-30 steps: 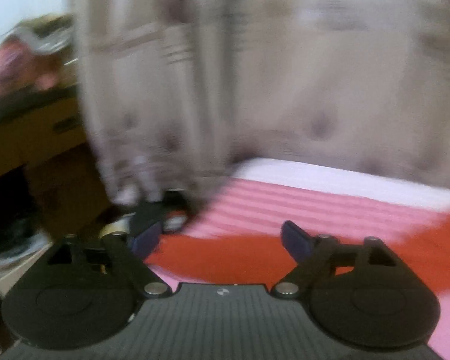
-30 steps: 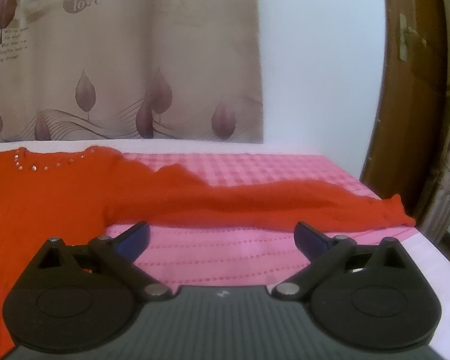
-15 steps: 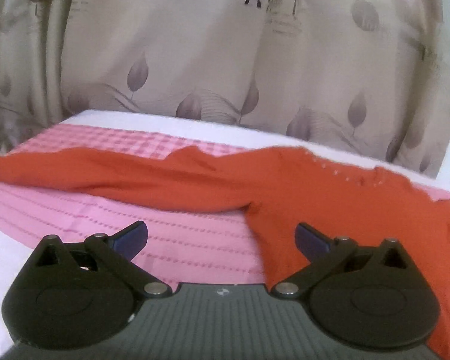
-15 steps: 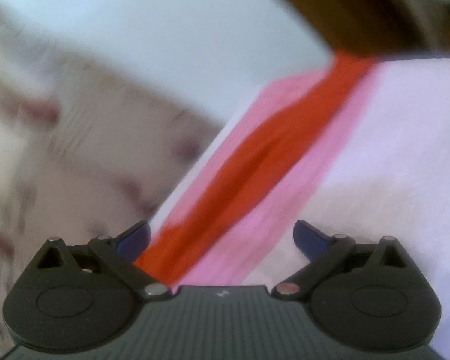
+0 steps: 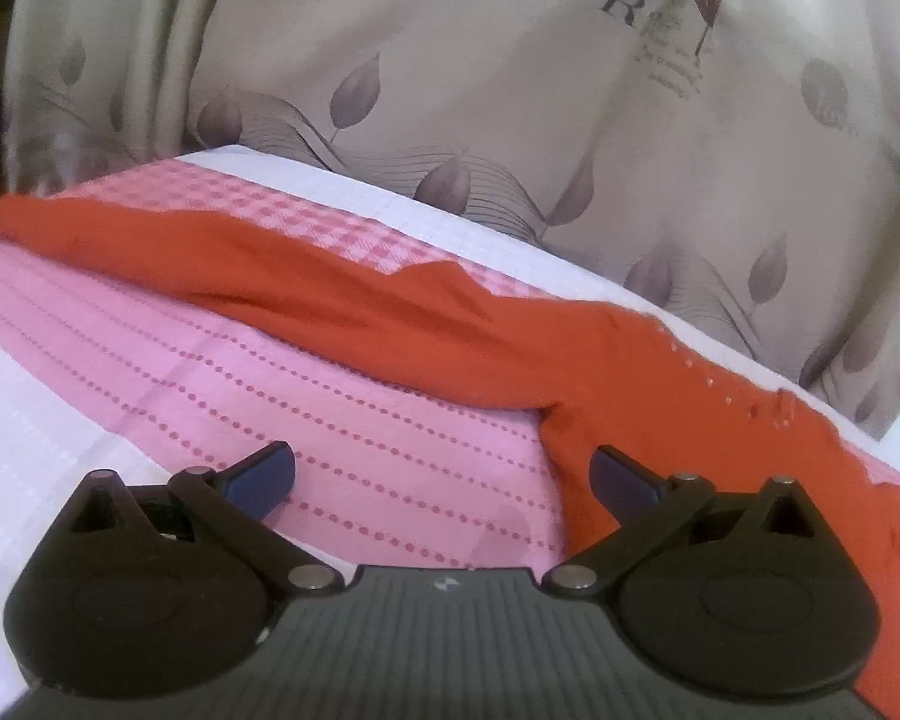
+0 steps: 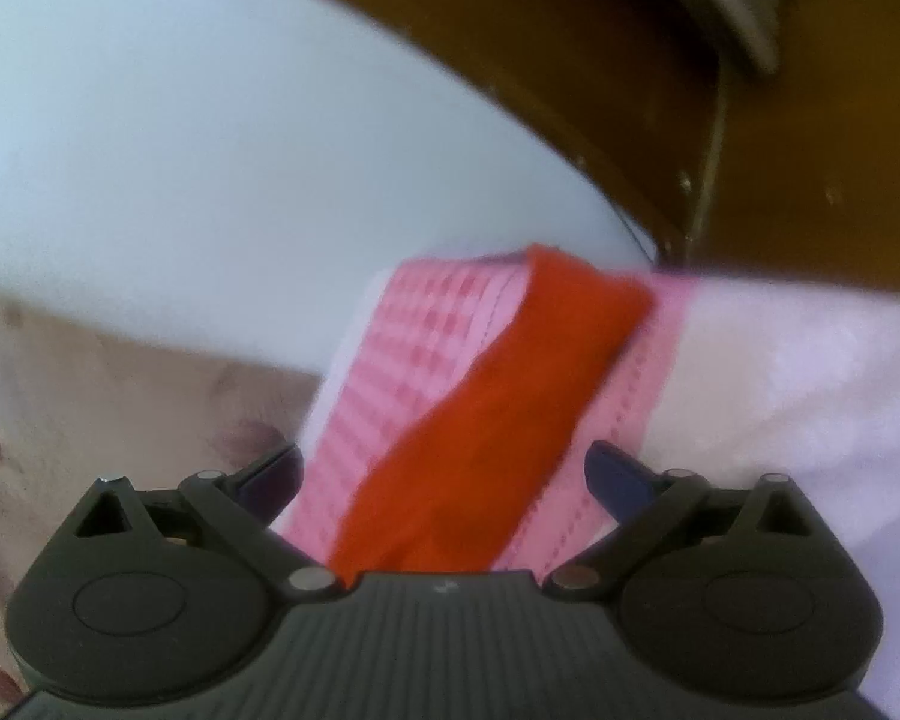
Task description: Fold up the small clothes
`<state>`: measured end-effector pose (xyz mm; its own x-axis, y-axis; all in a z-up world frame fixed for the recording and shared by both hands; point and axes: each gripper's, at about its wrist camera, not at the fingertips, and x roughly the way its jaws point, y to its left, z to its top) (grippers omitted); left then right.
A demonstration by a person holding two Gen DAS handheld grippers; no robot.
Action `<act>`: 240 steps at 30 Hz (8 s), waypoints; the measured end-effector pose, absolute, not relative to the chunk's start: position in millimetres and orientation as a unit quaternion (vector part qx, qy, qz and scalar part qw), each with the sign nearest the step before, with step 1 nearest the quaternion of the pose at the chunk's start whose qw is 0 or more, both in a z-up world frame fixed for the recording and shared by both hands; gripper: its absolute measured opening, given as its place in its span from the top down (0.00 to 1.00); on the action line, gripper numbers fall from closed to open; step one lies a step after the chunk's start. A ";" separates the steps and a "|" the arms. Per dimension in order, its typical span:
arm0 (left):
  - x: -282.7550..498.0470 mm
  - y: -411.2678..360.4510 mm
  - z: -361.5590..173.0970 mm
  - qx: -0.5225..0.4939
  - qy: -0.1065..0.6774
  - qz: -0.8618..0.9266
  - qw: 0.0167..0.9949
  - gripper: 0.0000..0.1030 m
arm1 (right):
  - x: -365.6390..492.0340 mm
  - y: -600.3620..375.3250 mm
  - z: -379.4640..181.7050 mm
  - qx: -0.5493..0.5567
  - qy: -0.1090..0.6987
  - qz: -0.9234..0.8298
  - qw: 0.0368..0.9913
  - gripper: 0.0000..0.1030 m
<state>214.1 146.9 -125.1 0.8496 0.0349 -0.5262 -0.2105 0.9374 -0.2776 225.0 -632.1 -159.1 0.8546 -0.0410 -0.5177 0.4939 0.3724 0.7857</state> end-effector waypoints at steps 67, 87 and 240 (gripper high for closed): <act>213.1 174.0 -112.8 -0.304 0.249 -0.075 0.917 0.00 | 304.1 -189.3 -75.9 0.264 0.269 0.169 0.911 0.83; 378.2 23.9 -117.0 -0.080 0.371 -0.212 0.901 0.97 | 201.7 -255.6 -109.5 0.146 0.196 0.125 0.962 0.21; 379.3 -143.2 -19.4 -0.149 0.293 -0.291 0.898 0.97 | 263.8 -279.0 -118.8 0.071 0.206 0.081 0.973 0.00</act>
<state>379.3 -143.2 -19.4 0.6585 -0.6111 -0.4393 0.4360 0.7855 -0.4392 263.8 -279.0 -118.8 0.9019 0.1861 -0.3898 -0.1277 0.9770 0.1711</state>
